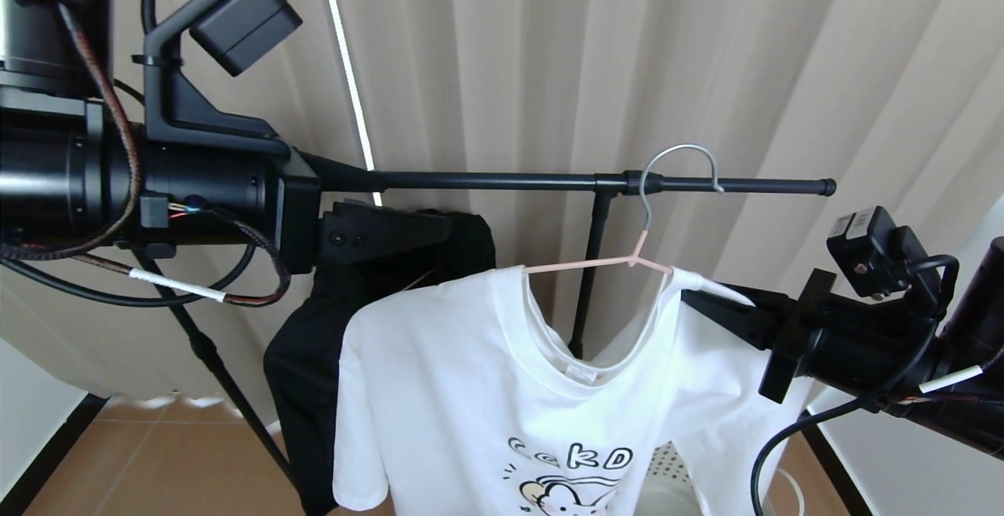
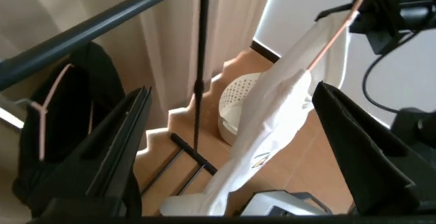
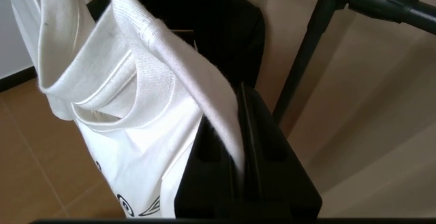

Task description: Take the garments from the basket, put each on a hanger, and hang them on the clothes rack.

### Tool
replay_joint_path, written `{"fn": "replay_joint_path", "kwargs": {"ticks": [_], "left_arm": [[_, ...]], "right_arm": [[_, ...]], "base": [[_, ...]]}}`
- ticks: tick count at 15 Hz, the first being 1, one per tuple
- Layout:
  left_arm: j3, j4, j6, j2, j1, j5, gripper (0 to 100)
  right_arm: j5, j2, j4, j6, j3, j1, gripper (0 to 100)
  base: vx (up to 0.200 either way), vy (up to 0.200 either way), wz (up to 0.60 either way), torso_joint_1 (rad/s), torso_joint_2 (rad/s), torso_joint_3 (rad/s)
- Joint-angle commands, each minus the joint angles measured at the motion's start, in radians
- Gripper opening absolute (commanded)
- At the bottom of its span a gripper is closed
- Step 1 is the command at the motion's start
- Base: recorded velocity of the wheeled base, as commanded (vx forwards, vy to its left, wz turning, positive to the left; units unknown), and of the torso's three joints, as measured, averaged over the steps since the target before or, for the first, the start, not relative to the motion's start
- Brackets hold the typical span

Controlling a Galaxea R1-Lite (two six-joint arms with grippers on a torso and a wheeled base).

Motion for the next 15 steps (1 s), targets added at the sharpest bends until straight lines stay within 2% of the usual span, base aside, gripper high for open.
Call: {"fn": "replay_joint_path", "kwargs": {"ticks": [1, 4, 7, 8, 10, 12, 15], "left_arm": [[-0.076, 0.054, 0.046, 0.069, -0.027, -0.014, 100], [-0.16, 0.164, 0.122, 0.106, -0.038, -0.039, 100], [-0.219, 0.217, 0.177, 0.145, -0.06, -0.083, 100], [-0.223, 0.226, 0.185, 0.152, -0.069, -0.085, 100], [-0.222, 0.233, 0.256, 0.179, -0.083, -0.094, 100], [-0.223, 0.25, 0.296, 0.19, -0.089, -0.128, 100], [-0.268, 0.342, 0.375, 0.21, -0.103, -0.134, 100]], "right_arm": [[0.001, -0.007, 0.0, -0.001, 0.0, 0.0, 0], [-0.001, -0.007, 0.0, -0.004, 0.0, 0.002, 0], [-0.001, -0.009, -0.002, -0.004, 0.008, 0.005, 0], [-0.001, -0.007, -0.002, -0.004, 0.009, 0.005, 0], [-0.001, -0.007, -0.002, -0.004, 0.011, 0.01, 0], [-0.001, -0.007, 0.0, -0.004, 0.011, 0.011, 0], [-0.001, -0.01, 0.0, -0.004, 0.02, 0.033, 0]], "base": [[0.0, 0.0, 0.0, 0.0, 0.0, 0.0], [0.0, 0.0, 0.0, 0.0, 0.0, 0.0], [0.0, 0.0, 0.0, 0.0, 0.0, 0.0], [0.0, 0.0, 0.0, 0.0, 0.0, 0.0], [0.0, 0.0, 0.0, 0.0, 0.0, 0.0], [0.0, 0.0, 0.0, 0.0, 0.0, 0.0], [0.0, 0.0, 0.0, 0.0, 0.0, 0.0]]}}
